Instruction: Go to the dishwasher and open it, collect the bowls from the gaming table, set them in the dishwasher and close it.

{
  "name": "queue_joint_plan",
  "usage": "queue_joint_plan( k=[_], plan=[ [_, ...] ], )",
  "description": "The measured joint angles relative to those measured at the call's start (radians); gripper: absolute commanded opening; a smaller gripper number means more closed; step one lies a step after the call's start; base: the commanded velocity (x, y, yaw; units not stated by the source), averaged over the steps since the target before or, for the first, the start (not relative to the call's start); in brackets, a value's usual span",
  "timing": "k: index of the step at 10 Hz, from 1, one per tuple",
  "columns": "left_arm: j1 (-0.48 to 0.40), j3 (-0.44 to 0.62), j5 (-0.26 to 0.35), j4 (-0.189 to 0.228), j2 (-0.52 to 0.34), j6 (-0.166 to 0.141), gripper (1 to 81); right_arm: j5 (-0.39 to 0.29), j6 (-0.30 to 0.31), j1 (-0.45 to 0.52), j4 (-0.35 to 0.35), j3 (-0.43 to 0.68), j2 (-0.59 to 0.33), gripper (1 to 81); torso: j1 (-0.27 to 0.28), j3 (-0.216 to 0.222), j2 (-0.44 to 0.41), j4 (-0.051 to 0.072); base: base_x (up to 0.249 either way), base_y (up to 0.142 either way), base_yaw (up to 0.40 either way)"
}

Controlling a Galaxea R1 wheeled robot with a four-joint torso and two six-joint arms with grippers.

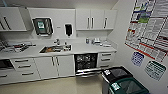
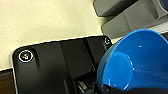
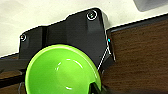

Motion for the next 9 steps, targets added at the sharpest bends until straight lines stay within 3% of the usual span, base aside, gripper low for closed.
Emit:
queue_joint_plan(
  k=[9],
  plan=[
    [0.014,0.000,0.006,0.000,-0.003,0.000,1.0,-0.004,0.000,-0.019,-0.003,-0.002,0.003,1.0,-0.002,0.000,-0.001,0.000,0.103,0.000,0.000]
  ],
)
